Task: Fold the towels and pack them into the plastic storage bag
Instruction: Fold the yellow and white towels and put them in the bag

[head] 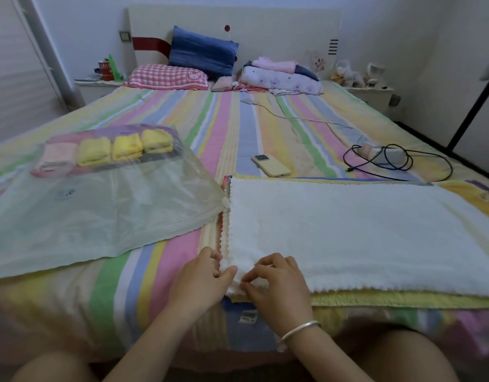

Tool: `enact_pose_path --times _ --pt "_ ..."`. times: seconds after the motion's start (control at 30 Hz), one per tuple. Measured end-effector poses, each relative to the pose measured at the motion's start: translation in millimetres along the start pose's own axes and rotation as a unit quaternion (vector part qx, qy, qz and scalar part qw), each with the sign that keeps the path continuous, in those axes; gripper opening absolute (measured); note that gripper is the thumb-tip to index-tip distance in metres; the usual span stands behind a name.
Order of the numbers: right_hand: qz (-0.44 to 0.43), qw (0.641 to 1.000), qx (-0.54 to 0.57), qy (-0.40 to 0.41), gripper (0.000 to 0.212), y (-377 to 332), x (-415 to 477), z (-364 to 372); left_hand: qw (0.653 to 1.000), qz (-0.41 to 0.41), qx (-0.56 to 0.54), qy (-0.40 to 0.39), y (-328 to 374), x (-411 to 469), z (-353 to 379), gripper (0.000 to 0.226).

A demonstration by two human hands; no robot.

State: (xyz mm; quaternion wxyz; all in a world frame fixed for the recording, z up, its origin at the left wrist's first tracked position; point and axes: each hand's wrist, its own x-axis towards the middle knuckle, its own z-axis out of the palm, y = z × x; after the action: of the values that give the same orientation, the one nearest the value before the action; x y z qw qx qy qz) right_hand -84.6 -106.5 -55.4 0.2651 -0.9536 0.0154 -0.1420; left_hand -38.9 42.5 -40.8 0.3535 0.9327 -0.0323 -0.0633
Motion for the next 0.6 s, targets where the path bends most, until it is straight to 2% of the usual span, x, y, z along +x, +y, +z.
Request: enact_pose_path --times 0.07,0.13,0.23,0.33,0.4,0.47,0.53,0.6 --pt "0.031 0.999 0.020 -0.020 0.016 0 2 -2 1.000 -0.014 -0.003 -0.013 -2 1 0 0.043" --pt "0.035 0.999 0.039 -0.003 0.015 0 3 -4 0.999 -0.024 -0.035 -0.020 1 1 -2 0.049" --pt "0.029 0.996 0.065 0.050 0.009 -4 2 -5 0.993 -0.033 -0.106 -0.042 14 -1 -6 0.047" --pt "-0.025 0.992 0.007 0.123 0.009 -10 -3 -10 0.982 -0.038 -0.171 -0.070 28 -1 -11 0.036" --pt "0.002 0.998 -0.007 0.069 0.013 -16 -8 -18 0.979 -0.025 -0.194 -0.063 30 1 -13 0.035" --pt "0.058 0.994 0.084 -0.034 0.030 -15 -16 -18 0.974 -0.018 -0.221 -0.050 28 2 -16 0.034" --pt "0.094 0.965 0.224 -0.101 0.056 -15 -23 -19 0.967 -0.020 -0.251 -0.037 26 2 -19 0.031" --pt "0.126 0.927 0.339 -0.097 0.070 -8 -28 -24 0.961 -0.025 -0.275 -0.033 24 2 -20 0.027"
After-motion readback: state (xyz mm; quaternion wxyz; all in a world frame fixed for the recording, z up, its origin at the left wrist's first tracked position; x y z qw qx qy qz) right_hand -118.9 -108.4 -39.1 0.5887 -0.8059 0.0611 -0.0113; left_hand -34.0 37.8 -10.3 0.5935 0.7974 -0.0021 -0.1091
